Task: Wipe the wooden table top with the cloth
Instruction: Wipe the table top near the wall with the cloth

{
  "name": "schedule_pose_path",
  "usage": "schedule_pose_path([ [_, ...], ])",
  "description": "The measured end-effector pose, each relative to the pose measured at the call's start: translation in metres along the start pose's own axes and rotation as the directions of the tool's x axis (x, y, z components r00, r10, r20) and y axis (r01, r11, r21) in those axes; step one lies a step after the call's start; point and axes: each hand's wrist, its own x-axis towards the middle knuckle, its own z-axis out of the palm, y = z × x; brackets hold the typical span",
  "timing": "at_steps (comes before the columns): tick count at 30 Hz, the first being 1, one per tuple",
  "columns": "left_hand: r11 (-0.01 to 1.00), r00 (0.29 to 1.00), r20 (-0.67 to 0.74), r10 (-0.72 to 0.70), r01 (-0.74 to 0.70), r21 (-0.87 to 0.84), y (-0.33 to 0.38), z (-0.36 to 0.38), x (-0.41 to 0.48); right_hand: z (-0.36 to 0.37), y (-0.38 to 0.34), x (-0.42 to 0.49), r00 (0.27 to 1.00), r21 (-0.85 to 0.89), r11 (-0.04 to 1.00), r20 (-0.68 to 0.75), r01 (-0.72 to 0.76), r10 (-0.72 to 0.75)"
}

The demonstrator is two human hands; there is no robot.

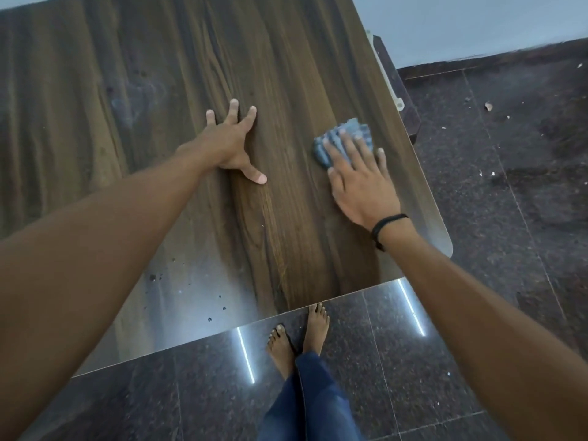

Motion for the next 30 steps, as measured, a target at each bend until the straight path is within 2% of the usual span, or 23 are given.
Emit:
schedule_pose_path([
  [1, 1.0, 1.0, 0.008, -0.004, 0.004, -0.001, 0.0, 0.0, -0.001, 0.001, -0.006, -0.002, 0.997, 0.014, 0.997, -0.003, -0.073, 0.073],
  [2, 1.0, 1.0, 0.01, -0.001, 0.001, 0.0, 0.0, 0.0, -0.001, 0.005, -0.016, -0.012, 0.999, 0.01, 0.999, -0.005, -0.04, 0.04],
  [4, 1.0, 1.0, 0.01, 0.009, -0.009, 0.001, 0.002, 0.0, -0.001, 0.013, -0.019, -0.039, 0.987, -0.021, 0.987, 0.034, 0.159, -0.158],
  [5, 1.0, 1.0, 0.003, 0.009, -0.009, -0.001, 0.002, 0.001, 0.0, 0.012, -0.01, -0.045, 0.981, -0.04, 0.981, 0.037, 0.191, -0.189],
  [8, 1.0, 1.0, 0.013, -0.003, 0.003, -0.007, 0.0, 0.0, 0.0, 0.009, -0.008, -0.044, 0.995, 0.016, 0.995, -0.016, -0.094, 0.094],
  [9, 1.0, 1.0, 0.015, 0.0, 0.0, -0.004, 0.0, 0.0, 0.0, 0.013, -0.017, -0.052, 0.997, 0.012, 0.997, -0.019, -0.078, 0.078],
  [11, 1.0, 1.0, 0.006, 0.015, -0.015, 0.004, 0.001, 0.001, 0.001, 0.021, -0.022, -0.077, 0.99, -0.03, 0.99, 0.02, 0.138, -0.137],
  [12, 1.0, 1.0, 0.0, 0.015, -0.015, 0.002, 0.001, 0.001, 0.001, 0.021, -0.012, -0.081, 0.983, -0.046, 0.982, 0.029, 0.181, -0.18],
  [13, 1.0, 1.0, -0.008, 0.011, -0.011, -0.003, 0.0, 0.001, 0.001, 0.018, -0.003, -0.076, 0.993, -0.037, 0.993, 0.004, 0.115, -0.115],
  [15, 1.0, 1.0, 0.009, 0.003, -0.003, -0.006, -0.001, -0.002, 0.0, 0.014, -0.006, -0.067, 0.99, 0.038, 0.991, -0.04, -0.13, 0.132],
  [16, 1.0, 1.0, 0.015, 0.006, -0.006, -0.004, 0.0, -0.002, 0.0, 0.017, -0.015, -0.069, 0.988, 0.043, 0.988, -0.04, -0.149, 0.151],
  [19, 1.0, 1.0, 0.006, 0.017, -0.016, -0.017, 0.001, 0.001, -0.001, 0.027, -0.016, -0.097, 0.986, -0.041, 0.985, -0.012, 0.167, -0.168],
  [20, 0.999, 1.0, -0.004, 0.014, -0.014, -0.032, 0.0, 0.002, -0.001, 0.025, -0.006, -0.099, 0.988, -0.058, 0.987, -0.032, 0.149, -0.151],
  [22, 0.998, 1.0, 0.002, 0.003, -0.003, -0.061, -0.002, 0.001, -0.003, 0.022, -0.007, -0.095, 0.992, 0.017, 0.995, -0.086, -0.095, 0.096],
  [23, 0.998, 1.0, 0.011, 0.004, -0.003, -0.068, -0.002, 0.001, -0.003, 0.024, -0.016, -0.099, 0.986, 0.039, 0.988, -0.072, -0.148, 0.151],
  [24, 0.998, 1.0, 0.007, 0.007, -0.006, -0.07, -0.001, 0.002, -0.002, 0.03, -0.027, -0.11, 0.995, 0.02, 0.997, -0.067, -0.075, 0.076],
  [26, 0.998, 1.0, -0.007, 0.001, -0.001, -0.071, -0.002, 0.004, -0.003, 0.036, -0.017, -0.138, 0.982, -0.045, 0.981, -0.032, 0.187, -0.188],
  [27, 0.997, 1.0, -0.022, -0.004, 0.002, -0.071, -0.003, 0.005, -0.003, 0.033, 0.0, -0.144, 0.975, -0.053, 0.975, -0.034, 0.217, -0.219],
  [28, 0.997, 0.999, -0.038, -0.009, 0.006, -0.072, -0.004, 0.006, -0.004, 0.03, 0.012, -0.143, 0.988, -0.034, 0.99, -0.076, 0.134, -0.136],
  [30, 0.997, 1.0, -0.029, -0.009, 0.007, -0.075, -0.004, 0.005, -0.006, 0.027, 0.009, -0.139, 0.981, 0.054, 0.99, -0.133, -0.132, 0.138],
])
